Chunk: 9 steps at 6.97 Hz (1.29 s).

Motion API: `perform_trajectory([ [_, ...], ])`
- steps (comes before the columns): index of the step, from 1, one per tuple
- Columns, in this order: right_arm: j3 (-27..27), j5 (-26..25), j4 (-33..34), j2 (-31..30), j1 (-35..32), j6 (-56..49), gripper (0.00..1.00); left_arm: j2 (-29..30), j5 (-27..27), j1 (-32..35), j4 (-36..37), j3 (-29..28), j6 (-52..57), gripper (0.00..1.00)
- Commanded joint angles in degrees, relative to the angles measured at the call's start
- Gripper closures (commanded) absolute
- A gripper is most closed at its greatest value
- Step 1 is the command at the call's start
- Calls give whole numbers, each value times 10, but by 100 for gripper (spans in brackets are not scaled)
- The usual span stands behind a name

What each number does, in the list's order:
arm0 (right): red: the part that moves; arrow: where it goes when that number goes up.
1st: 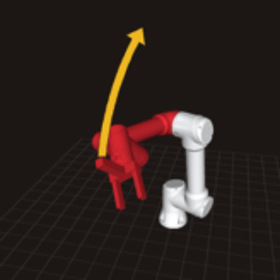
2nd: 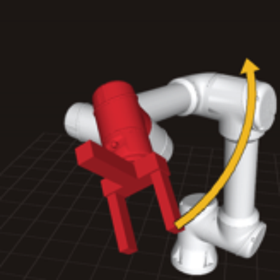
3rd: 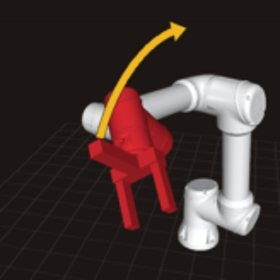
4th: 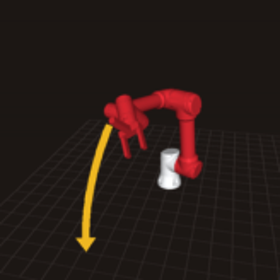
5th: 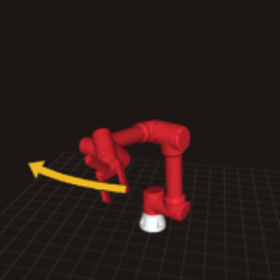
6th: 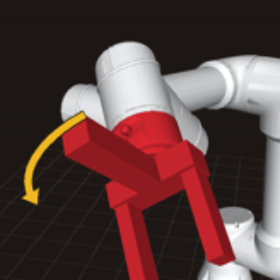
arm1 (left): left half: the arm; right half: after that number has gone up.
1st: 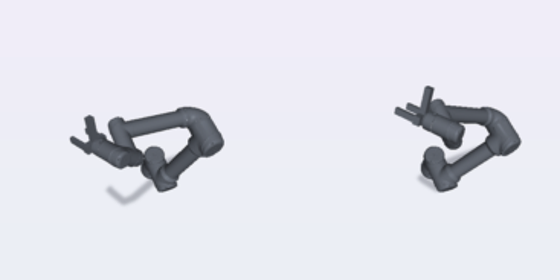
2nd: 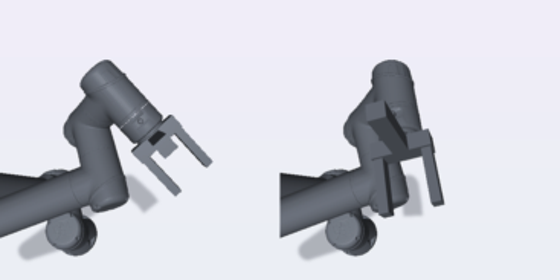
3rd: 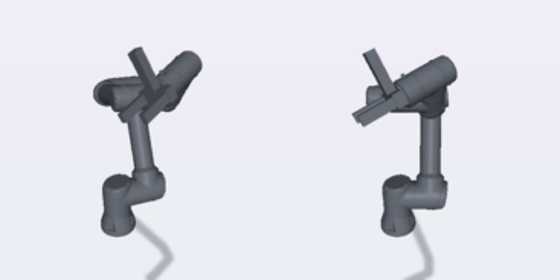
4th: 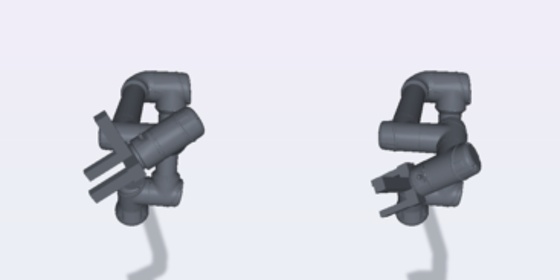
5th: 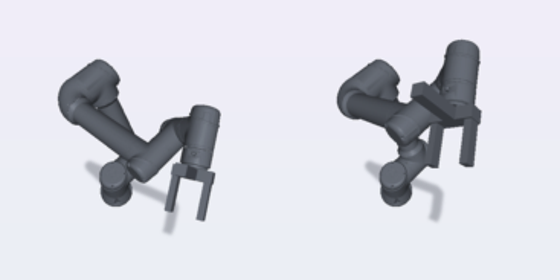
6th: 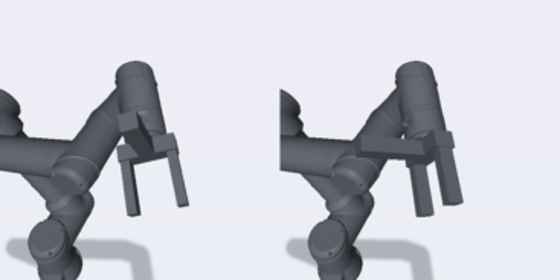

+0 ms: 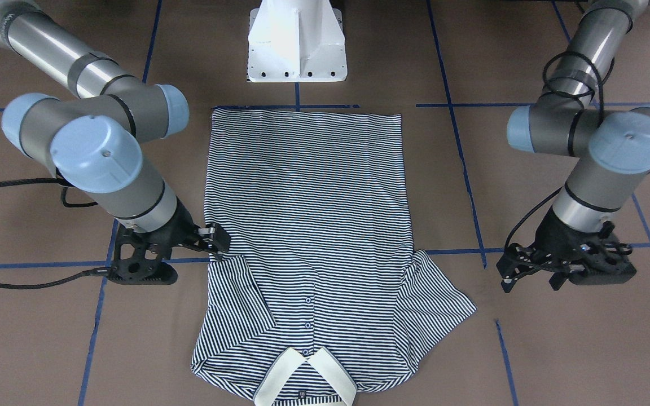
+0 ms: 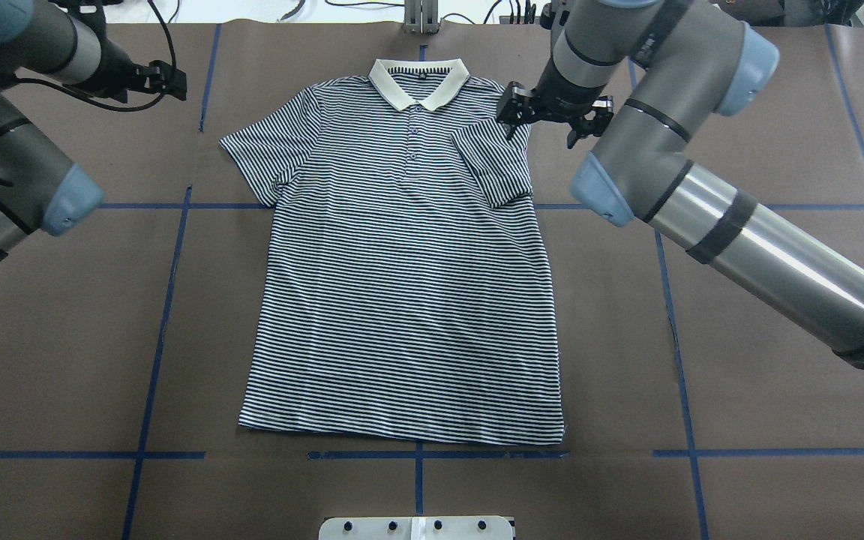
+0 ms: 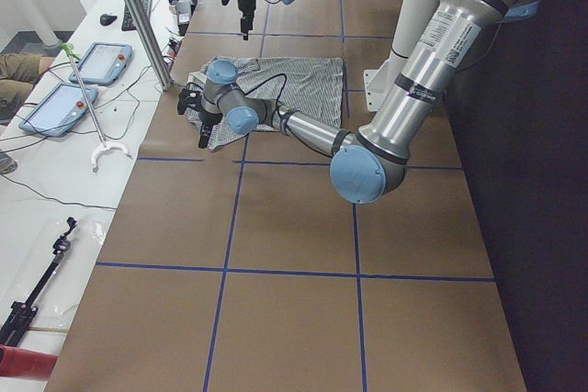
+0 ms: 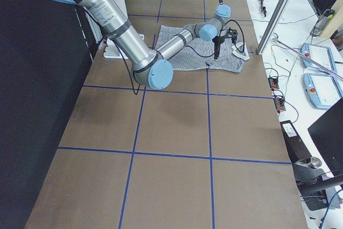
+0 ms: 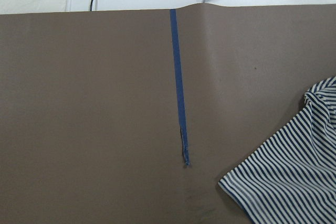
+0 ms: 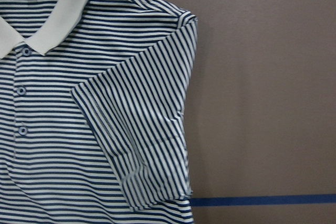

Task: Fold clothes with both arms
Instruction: 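Raise the right gripper away while the left gripper reaches the other sleeve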

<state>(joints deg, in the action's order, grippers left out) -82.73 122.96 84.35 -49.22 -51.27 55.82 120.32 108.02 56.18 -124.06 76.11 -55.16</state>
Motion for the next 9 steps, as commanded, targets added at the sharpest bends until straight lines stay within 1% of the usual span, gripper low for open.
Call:
perform_trajectory([
  [1, -45, 38, 22, -62, -37, -94, 0, 28, -57, -46, -30, -55, -21, 0],
  [2, -51, 56, 21, -80, -56, -123, 0, 35, -68, -68, -34, -68, -33, 0],
  [3, -51, 55, 20, -82, -57, -127, 0, 56, -84, -73, -46, -101, -36, 0],
  [4, -50, 54, 20, -82, -57, -127, 0, 64, -84, -73, -64, -125, -36, 0],
  [6, -48, 52, 18, -82, -55, -126, 0, 72, -85, -79, -78, -150, -36, 2],
  [9, -48, 51, 16, -81, -53, -125, 0, 72, -84, -81, -83, -156, -33, 8],
])
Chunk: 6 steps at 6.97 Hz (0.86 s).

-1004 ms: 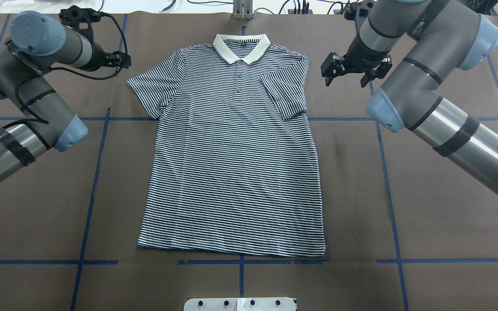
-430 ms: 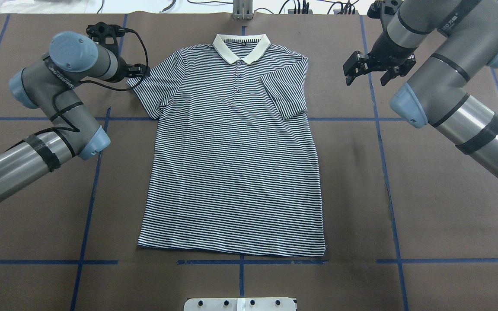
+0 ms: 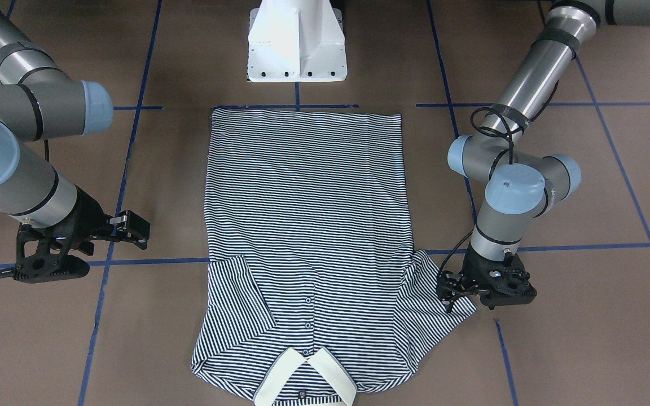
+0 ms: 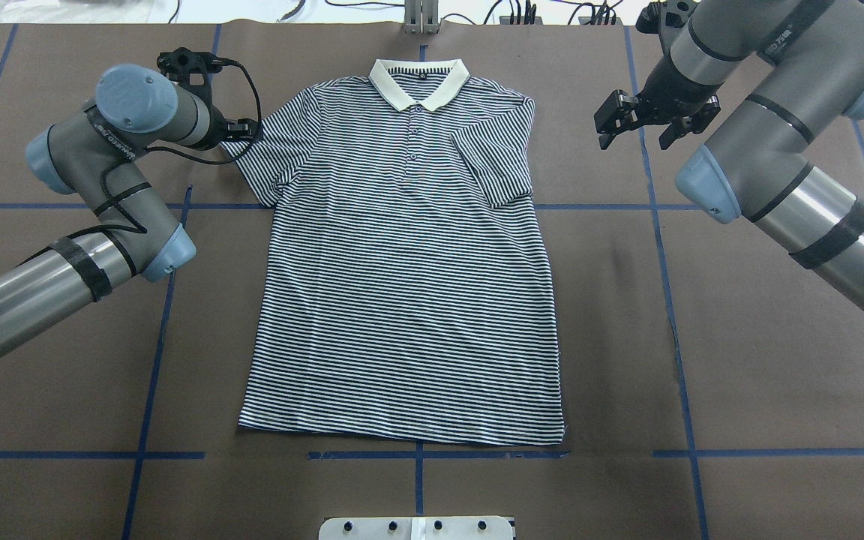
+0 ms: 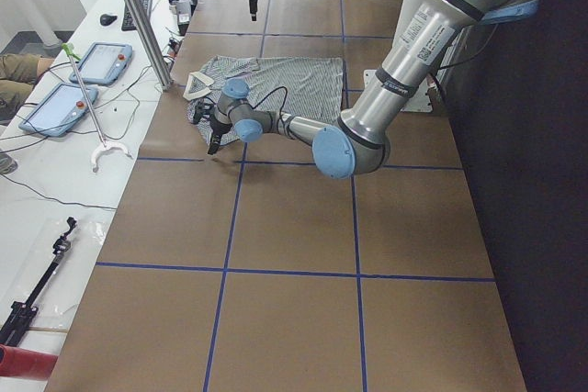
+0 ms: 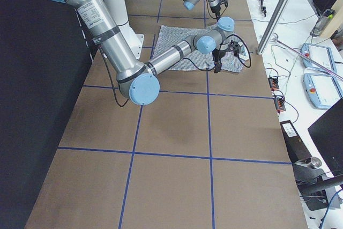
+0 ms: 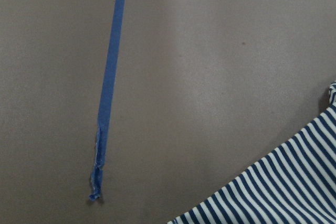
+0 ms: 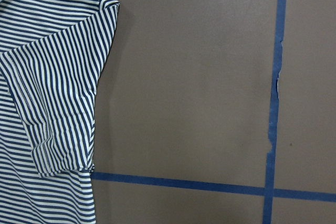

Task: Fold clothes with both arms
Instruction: 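Raise the right gripper away while the left gripper reaches the other sleeve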

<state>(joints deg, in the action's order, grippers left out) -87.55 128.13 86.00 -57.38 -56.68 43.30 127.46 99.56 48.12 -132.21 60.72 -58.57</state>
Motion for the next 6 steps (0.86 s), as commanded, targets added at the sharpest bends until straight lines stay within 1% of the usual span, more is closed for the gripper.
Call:
perform_trajectory([
  [1, 0, 0, 0, 1, 0, 0, 0, 1, 0, 0, -1, -2, 0, 19],
  [2, 0, -1, 0, 0, 1, 0, 0, 2, 3, 0, -1, -2, 6, 44],
  [3, 1, -2, 0, 1, 0, 0, 0, 6, 4, -1, 0, -2, 11, 65],
  [4, 2, -2, 0, 1, 0, -1, 0, 8, 5, -1, 0, -2, 14, 90],
  [5, 3, -2, 0, 1, 0, -1, 0, 8, 6, -1, 0, 1, 23, 100],
  [6, 4, -2, -1, 1, 0, -1, 0, 10, 6, 0, 2, 3, 23, 100],
])
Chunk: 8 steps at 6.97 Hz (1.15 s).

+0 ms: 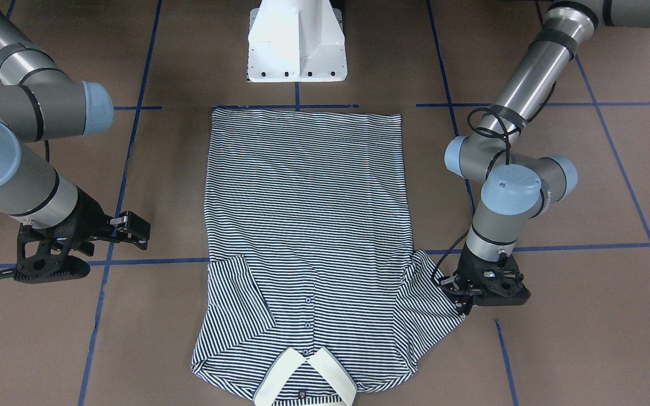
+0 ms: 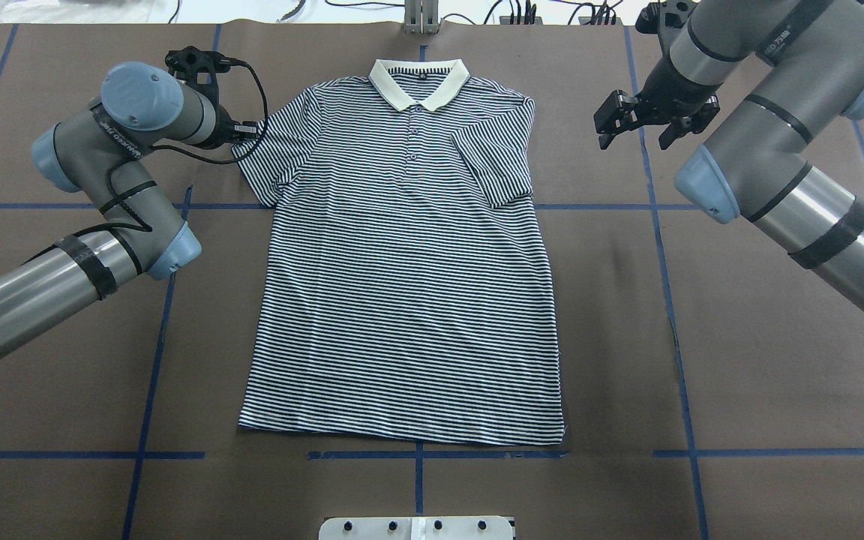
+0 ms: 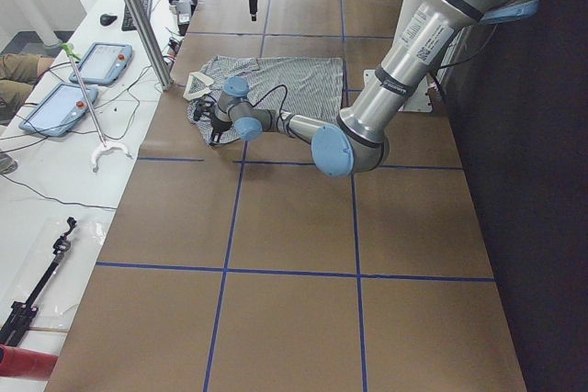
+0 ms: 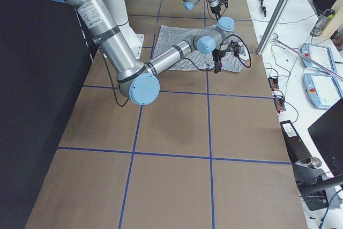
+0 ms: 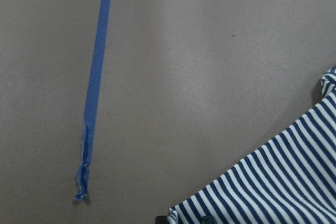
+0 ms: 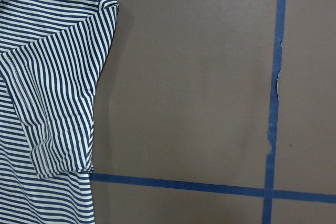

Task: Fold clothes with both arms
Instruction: 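Raise the right gripper away while the left gripper reaches the other sleeve, then fold the sleeve nearest the left gripper inward onto the shirt body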

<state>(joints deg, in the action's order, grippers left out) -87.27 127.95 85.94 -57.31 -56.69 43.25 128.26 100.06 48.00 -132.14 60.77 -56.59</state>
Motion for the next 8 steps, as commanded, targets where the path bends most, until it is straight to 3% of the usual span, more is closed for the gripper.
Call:
perform_trajectory([
  [1, 2, -1, 0, 0, 0, -1, 0, 7, 18, 4, 19, 26, 3, 100],
  [3, 2, -1, -1, -1, 0, 0, 0, 25, 50, 8, 153, 125, -20, 100],
  [4, 2, -1, -1, -1, 0, 0, 0, 56, 50, 0, 157, 117, -89, 100],
  [6, 1, 0, -2, -3, -1, -1, 0, 161, 44, -58, 149, 12, -190, 100],
  [8, 1, -1, -18, -10, 0, 1, 0, 181, 13, -71, 84, -64, -199, 100],
])
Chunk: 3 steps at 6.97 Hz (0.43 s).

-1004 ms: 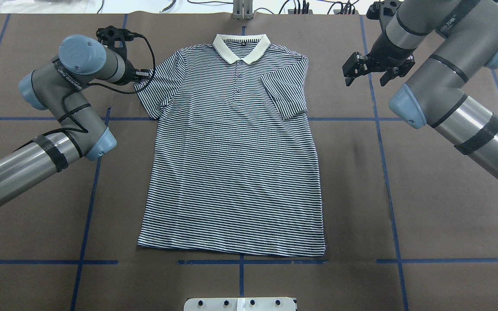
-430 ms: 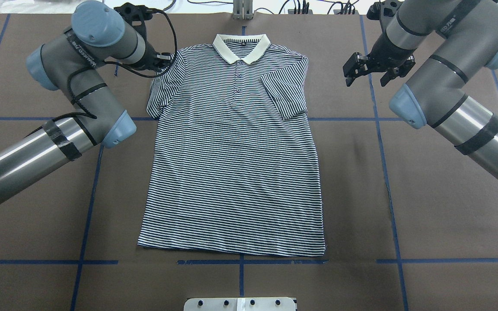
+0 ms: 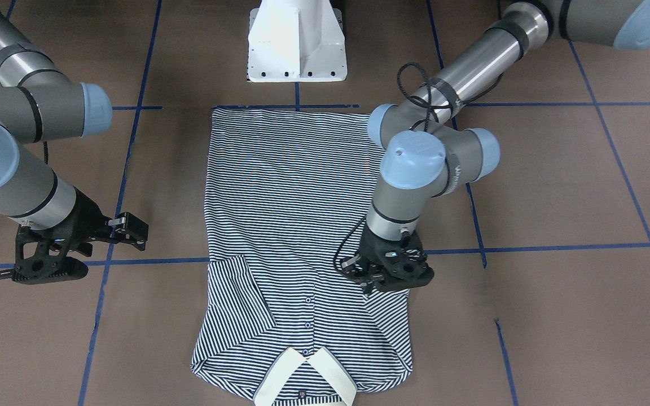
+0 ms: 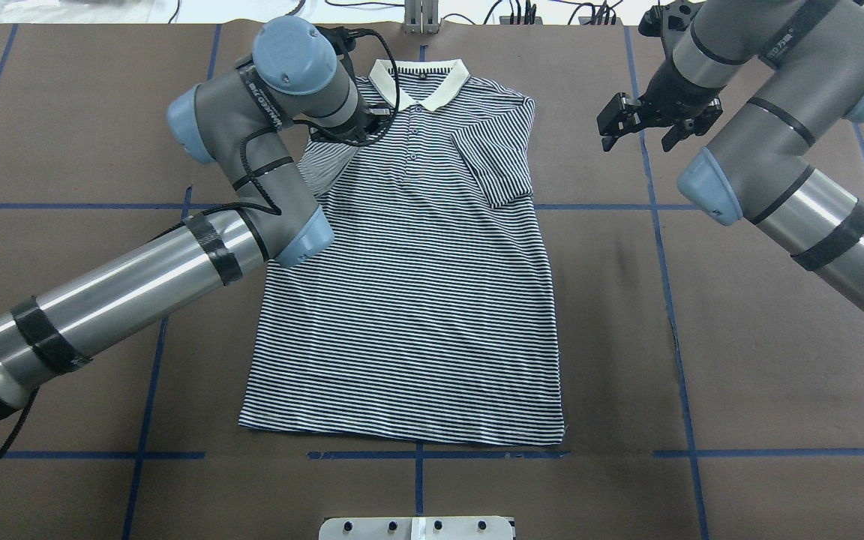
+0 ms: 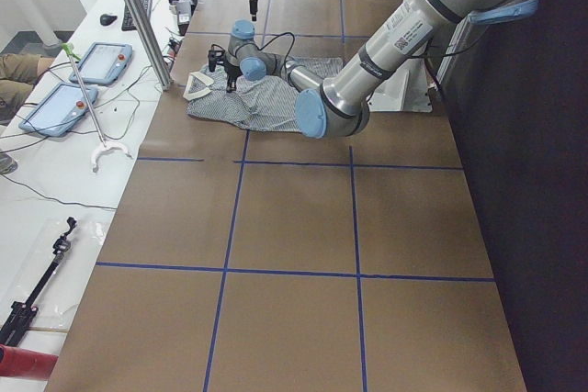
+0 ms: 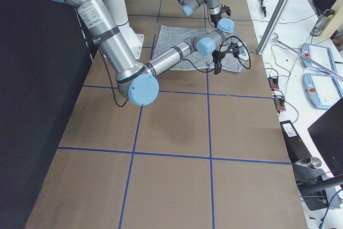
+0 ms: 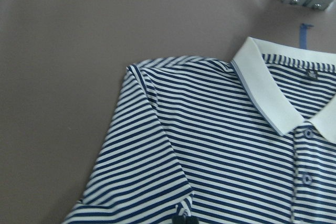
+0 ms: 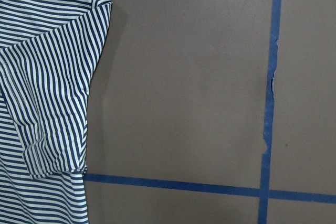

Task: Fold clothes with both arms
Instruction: 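Fold the sleeve nearest the left gripper inward onto the shirt body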

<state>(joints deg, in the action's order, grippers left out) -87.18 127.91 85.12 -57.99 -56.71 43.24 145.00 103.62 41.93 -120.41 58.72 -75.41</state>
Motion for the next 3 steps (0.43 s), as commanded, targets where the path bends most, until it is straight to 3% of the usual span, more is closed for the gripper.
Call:
perform_trajectory([
  [1, 0, 0, -14, -5, 1, 1, 0, 7, -31, -11, -37, -46, -2, 19],
  [2, 2, -2, -23, -6, 5, 4, 0, 2, -32, -9, -42, -42, 23, 0],
  [3, 2, -2, -23, -8, 6, 4, 0, 2, -31, -6, -43, -32, 25, 0],
])
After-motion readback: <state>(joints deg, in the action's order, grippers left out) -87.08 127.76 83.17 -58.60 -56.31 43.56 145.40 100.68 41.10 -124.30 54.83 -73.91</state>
